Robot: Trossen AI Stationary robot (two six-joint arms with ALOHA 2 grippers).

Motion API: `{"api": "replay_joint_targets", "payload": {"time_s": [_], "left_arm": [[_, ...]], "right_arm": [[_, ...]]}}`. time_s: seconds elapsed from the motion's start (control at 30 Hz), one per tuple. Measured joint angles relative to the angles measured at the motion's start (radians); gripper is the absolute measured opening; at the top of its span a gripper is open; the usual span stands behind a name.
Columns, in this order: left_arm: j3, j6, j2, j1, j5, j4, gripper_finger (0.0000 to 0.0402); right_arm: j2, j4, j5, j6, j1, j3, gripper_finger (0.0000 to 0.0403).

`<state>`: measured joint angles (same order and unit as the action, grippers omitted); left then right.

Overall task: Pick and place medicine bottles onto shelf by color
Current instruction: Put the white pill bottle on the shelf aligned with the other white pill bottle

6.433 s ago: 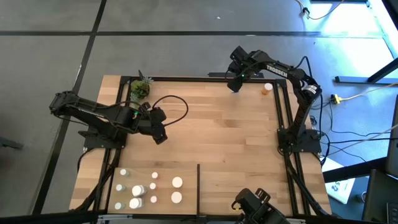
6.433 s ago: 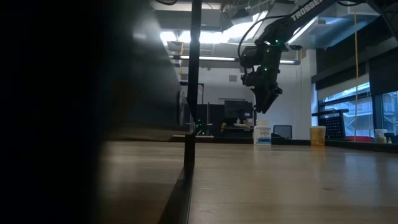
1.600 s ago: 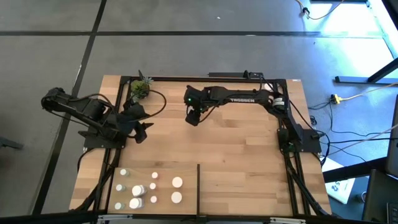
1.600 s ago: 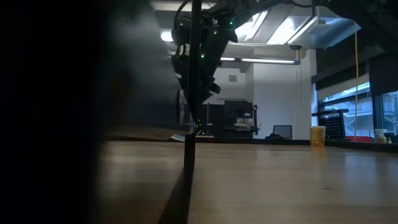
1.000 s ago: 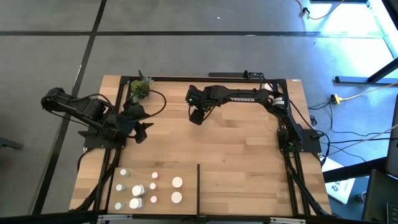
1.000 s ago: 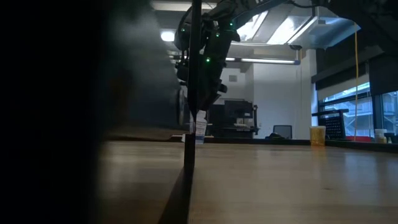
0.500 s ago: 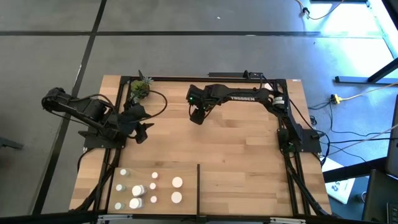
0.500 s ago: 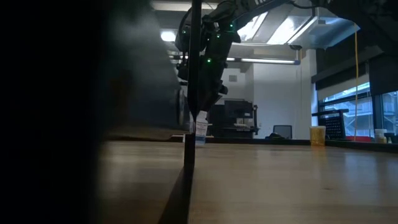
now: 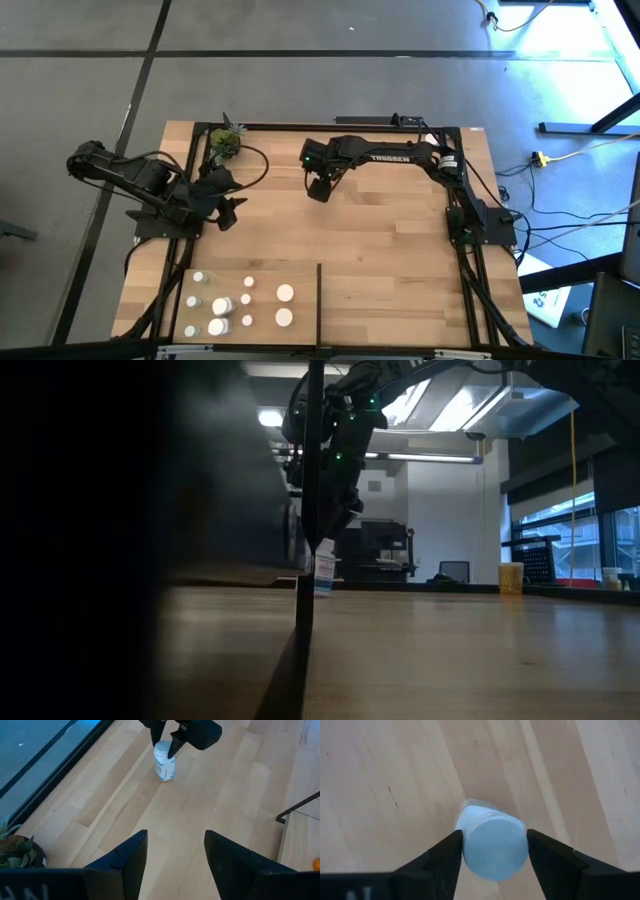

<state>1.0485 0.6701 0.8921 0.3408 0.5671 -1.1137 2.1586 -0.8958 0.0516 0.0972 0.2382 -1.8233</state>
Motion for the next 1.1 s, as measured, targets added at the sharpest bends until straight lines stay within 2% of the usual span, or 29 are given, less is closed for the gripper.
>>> {"api": "replay_joint_targets", "payload": {"time_s": [0.17,0.4,0.77,1.0,1.1], "left_arm": [[0.0,0.0,0.0,0.0,0.0,0.0,0.019],[0.0,0.0,0.0,0.0,0.0,0.0,0.019],[0.0,0.001,0.0,0.0,0.001,0.0,0.019],[0.0,-0.005,0.021,0.0,0.003,0.001,0.019],[0.0,-0.025,0.034,0.0,0.015,0.008,0.019]], "right_arm": [[0.0,0.012,0.0,-0.011,0.0,0.0,0.0251],[0.0,0.016,0.0,-0.013,0.008,-0.022,0.0256],[-0.004,-0.184,0.012,-0.054,0.008,-0.251,0.0257],[-0.105,-0.266,0.137,-0.108,0.007,-0.314,0.0257],[-0.172,-0.31,0.14,-0.109,0.007,-0.315,0.0257]]}}
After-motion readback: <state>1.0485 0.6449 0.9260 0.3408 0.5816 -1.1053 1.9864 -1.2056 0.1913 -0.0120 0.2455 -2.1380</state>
